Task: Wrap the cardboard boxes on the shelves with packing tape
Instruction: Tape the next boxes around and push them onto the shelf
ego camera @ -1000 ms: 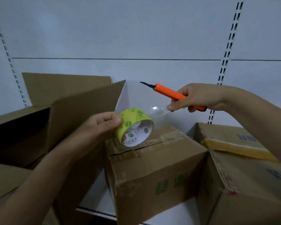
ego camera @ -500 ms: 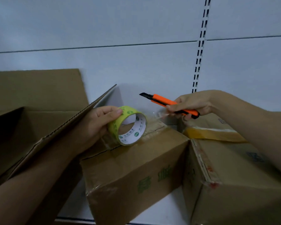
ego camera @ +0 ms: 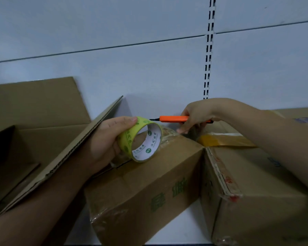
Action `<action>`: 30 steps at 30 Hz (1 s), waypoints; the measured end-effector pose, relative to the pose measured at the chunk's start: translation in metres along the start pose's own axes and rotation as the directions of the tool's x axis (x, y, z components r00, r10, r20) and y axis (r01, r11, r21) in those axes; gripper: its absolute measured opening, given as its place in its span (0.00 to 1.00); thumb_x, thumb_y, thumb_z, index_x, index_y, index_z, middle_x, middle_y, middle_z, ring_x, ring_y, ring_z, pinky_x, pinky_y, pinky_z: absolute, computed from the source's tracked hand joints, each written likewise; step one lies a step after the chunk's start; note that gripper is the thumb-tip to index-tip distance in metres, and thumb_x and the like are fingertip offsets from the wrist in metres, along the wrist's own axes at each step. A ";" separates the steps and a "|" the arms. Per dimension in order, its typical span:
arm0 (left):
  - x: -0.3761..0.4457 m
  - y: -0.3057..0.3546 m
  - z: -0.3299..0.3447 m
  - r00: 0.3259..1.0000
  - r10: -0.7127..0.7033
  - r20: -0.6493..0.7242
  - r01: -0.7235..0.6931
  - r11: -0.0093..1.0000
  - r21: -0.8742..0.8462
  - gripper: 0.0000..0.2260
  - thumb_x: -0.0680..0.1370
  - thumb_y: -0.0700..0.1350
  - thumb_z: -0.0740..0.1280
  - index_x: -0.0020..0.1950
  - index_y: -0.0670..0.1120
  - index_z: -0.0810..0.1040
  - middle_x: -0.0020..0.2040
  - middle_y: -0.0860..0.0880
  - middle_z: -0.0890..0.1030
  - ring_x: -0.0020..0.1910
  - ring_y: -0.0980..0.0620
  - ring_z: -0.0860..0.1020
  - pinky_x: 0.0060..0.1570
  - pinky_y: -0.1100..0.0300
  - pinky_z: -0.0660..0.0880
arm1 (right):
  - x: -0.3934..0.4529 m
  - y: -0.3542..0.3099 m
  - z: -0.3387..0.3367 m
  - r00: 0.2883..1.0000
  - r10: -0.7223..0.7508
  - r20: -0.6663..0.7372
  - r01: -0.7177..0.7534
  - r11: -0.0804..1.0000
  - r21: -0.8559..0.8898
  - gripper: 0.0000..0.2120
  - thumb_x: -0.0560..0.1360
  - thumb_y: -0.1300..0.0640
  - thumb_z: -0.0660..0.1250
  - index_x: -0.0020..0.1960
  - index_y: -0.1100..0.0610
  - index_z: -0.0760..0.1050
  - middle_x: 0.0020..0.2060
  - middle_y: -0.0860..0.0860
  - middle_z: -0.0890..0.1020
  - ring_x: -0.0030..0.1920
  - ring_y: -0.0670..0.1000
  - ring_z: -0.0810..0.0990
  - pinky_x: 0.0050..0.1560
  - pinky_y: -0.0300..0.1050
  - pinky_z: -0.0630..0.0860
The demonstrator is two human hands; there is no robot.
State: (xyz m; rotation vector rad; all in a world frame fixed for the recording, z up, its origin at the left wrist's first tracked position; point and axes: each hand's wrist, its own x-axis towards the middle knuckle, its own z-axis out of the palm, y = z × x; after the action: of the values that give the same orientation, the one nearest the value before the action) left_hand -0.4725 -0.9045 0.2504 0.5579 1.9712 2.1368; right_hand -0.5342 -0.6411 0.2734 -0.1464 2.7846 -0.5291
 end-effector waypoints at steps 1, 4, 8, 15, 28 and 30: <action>0.001 -0.001 0.000 1.000 -0.003 -0.004 0.003 1.000 0.003 0.13 0.73 0.47 0.66 0.50 0.39 0.81 0.32 0.49 0.81 0.28 0.55 0.78 0.29 0.64 0.77 | -0.001 -0.003 0.003 1.000 0.000 -0.023 -0.001 0.999 -0.044 0.15 0.71 0.41 0.74 0.45 0.53 0.82 0.41 0.51 0.83 0.39 0.51 0.79 0.44 0.47 0.77; -0.001 -0.005 0.003 0.999 0.034 -0.006 -0.033 0.999 0.043 0.13 0.75 0.49 0.64 0.44 0.41 0.81 0.29 0.49 0.78 0.26 0.55 0.75 0.26 0.65 0.73 | -0.005 -0.010 0.011 0.996 0.018 -0.087 -0.028 0.992 -0.123 0.16 0.73 0.41 0.71 0.54 0.50 0.79 0.44 0.47 0.80 0.42 0.49 0.77 0.45 0.45 0.71; -0.003 -0.014 0.005 0.986 0.167 -0.004 -0.163 0.968 0.192 0.20 0.83 0.48 0.55 0.44 0.34 0.77 0.27 0.45 0.75 0.27 0.53 0.72 0.31 0.66 0.71 | -0.012 -0.021 0.018 0.981 0.036 -0.192 -0.072 0.979 -0.188 0.22 0.74 0.43 0.72 0.62 0.54 0.76 0.53 0.51 0.80 0.49 0.52 0.77 0.48 0.44 0.73; -0.001 -0.016 0.006 0.979 0.199 -0.037 -0.186 0.955 0.229 0.22 0.84 0.46 0.54 0.38 0.36 0.76 0.25 0.44 0.76 0.25 0.54 0.74 0.32 0.68 0.72 | -0.023 -0.038 0.025 0.978 0.111 -0.178 -0.068 0.970 0.233 0.09 0.76 0.60 0.70 0.53 0.65 0.80 0.39 0.55 0.86 0.40 0.55 0.85 0.43 0.47 0.84; -0.008 -0.011 0.017 0.976 0.201 -0.087 -0.170 0.945 0.280 0.26 0.83 0.54 0.60 0.28 0.43 0.77 0.28 0.43 0.78 0.28 0.51 0.75 0.33 0.65 0.73 | -0.094 0.056 0.023 0.897 0.239 -0.372 -0.423 0.709 -0.565 0.18 0.85 0.52 0.51 0.74 0.54 0.62 0.60 0.59 0.70 0.54 0.57 0.75 0.55 0.48 0.74; -0.007 -0.011 0.020 0.977 0.187 -0.102 -0.154 0.950 0.271 0.26 0.83 0.55 0.61 0.28 0.46 0.78 0.29 0.43 0.79 0.29 0.51 0.76 0.34 0.65 0.73 | -0.097 0.064 0.032 0.869 0.365 -0.334 -0.493 0.690 -0.529 0.24 0.85 0.47 0.51 0.78 0.54 0.54 0.71 0.59 0.67 0.67 0.60 0.70 0.67 0.54 0.68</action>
State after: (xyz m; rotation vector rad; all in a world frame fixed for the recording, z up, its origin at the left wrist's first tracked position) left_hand -0.4600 -0.8875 0.2396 0.6730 2.3781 2.0658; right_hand -0.4348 -0.5774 0.2472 0.4592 2.9290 0.5065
